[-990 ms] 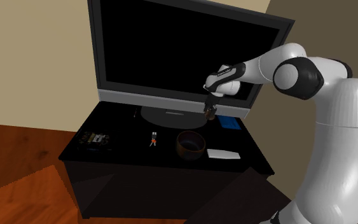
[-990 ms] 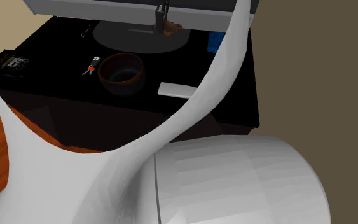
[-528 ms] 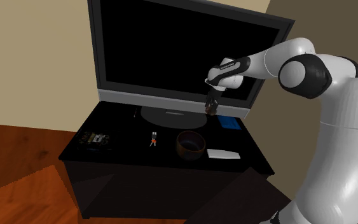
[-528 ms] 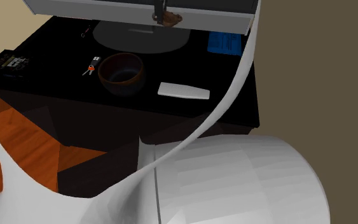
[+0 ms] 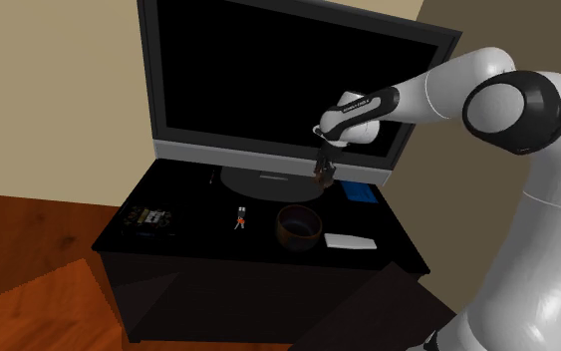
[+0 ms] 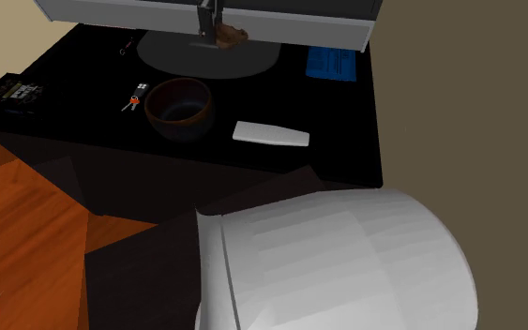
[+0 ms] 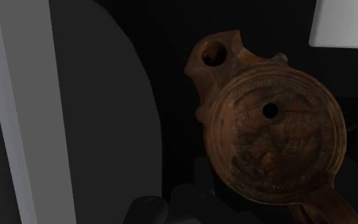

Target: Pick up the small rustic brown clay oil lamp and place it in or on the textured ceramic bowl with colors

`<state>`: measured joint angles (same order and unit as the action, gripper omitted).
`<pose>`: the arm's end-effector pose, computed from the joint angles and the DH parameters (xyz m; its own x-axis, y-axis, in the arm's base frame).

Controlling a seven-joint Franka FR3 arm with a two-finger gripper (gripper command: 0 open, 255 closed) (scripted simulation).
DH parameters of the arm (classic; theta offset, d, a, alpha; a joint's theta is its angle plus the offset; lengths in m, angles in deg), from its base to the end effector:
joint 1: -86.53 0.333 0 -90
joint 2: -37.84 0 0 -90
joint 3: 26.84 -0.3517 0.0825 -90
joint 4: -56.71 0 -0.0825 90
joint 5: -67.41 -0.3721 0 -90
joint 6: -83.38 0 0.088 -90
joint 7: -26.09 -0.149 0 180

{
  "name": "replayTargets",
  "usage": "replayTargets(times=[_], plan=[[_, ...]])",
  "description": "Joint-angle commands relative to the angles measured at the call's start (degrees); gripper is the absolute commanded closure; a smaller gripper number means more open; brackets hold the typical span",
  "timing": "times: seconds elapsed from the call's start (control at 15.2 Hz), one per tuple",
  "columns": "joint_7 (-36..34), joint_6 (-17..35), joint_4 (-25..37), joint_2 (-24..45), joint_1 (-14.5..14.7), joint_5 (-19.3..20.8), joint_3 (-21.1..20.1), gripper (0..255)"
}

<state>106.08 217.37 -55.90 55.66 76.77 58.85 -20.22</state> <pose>0.5979 -0.1654 0.3222 0.5225 0.8481 0.0881 0.8482 -0.5275 0.0472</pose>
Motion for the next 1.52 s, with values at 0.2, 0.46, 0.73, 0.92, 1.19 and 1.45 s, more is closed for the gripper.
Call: replayTargets(times=[0.2,0.46,0.73,0.92,1.19,1.45], plan=[[-6.1,3.3,-8.9,-6.2,4.1,1.5,-1.4,255],[-11.5,5.2,-14.5,-10.3,7.2,2.7,-3.1,255],[-17.3,6.6,-19.0,-13.7,10.2,3.8,-5.2,255],[-17.0,8.8,-19.6,-12.1,10.2,3.5,-5.3,255],[-16.5,11.8,-20.3,-9.7,10.2,3.1,-5.4,255],[-16.1,14.7,-20.7,-7.2,10.1,2.6,-5.5,255]])
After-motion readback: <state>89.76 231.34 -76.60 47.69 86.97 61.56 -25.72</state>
